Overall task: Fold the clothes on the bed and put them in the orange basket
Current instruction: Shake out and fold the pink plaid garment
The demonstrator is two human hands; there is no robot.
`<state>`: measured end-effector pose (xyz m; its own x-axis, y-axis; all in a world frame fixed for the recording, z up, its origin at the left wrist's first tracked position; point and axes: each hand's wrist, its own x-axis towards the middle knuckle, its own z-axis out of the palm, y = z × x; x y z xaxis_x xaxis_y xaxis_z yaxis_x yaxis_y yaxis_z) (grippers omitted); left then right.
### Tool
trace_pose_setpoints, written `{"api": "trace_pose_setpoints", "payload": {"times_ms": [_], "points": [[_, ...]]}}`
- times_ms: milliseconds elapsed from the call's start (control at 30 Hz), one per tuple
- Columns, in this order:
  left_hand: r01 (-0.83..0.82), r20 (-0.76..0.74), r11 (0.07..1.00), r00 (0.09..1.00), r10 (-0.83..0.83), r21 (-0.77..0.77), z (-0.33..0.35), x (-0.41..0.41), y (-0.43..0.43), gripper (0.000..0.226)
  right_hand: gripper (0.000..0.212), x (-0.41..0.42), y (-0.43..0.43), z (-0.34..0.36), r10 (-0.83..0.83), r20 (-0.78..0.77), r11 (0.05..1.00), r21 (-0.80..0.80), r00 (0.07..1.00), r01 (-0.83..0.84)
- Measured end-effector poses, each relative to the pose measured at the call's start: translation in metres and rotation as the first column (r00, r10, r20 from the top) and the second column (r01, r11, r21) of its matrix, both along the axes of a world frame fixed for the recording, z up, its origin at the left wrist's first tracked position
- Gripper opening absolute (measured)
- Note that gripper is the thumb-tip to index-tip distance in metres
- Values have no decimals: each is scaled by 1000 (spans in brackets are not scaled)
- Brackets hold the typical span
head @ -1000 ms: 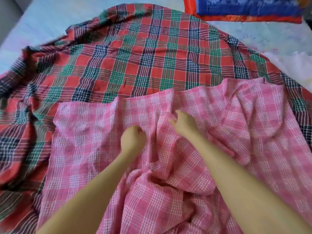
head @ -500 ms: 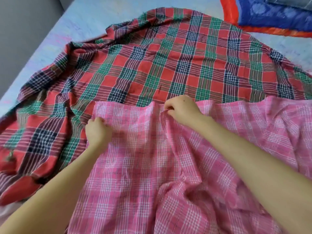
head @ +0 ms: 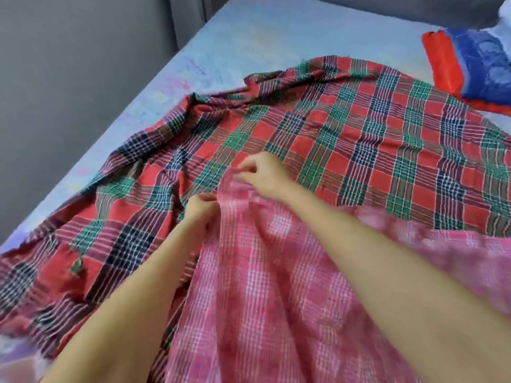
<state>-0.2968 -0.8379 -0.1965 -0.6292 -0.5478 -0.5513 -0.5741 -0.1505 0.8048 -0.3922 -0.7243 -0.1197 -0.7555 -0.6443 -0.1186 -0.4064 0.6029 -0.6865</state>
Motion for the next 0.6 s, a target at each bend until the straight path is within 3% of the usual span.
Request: {"api": "trace_pose_setpoints", "payload": {"times_ms": [67, 167, 333, 433, 500, 533, 567, 600], "points": [[2, -50, 997, 999, 2, 78, 4, -3, -4, 15, 17, 5, 4, -28, -6, 29, 993, 119, 1000, 3], [63, -156, 968, 987, -25, 242, 14, -4, -9, 25, 13, 10, 0, -35, -51, 36, 993, 110, 998, 46], [156, -239, 962, 966, -100, 224, 27, -7, -11, 32, 6, 8, -1, -25, -68, 59, 996, 70, 996, 63], [163, -309, 971, 945, -104, 172, 39, -7, -2, 28, 11, 17, 5, 15, 100, 237, 985, -159, 966, -63], [157, -346, 979, 932, -104, 130, 52, -4, 1, 13, 15, 23, 17, 51, 333, 481, 911, -385, 811, -146], [164, -363, 973, 927, -95, 165, 57, -4, 1, 6, 11, 23, 20, 63, 390, 535, 895, -412, 749, -171], [173, -365, 957, 928, -78, 233, 62, -1, 3, 5, 8, 24, 22, 70, 380, 513, 908, -365, 769, -205], [175, -354, 939, 933, -62, 296, 65, -1, 4, 5, 9, 22, 21, 67, 308, 413, 943, -250, 857, -219]]}}
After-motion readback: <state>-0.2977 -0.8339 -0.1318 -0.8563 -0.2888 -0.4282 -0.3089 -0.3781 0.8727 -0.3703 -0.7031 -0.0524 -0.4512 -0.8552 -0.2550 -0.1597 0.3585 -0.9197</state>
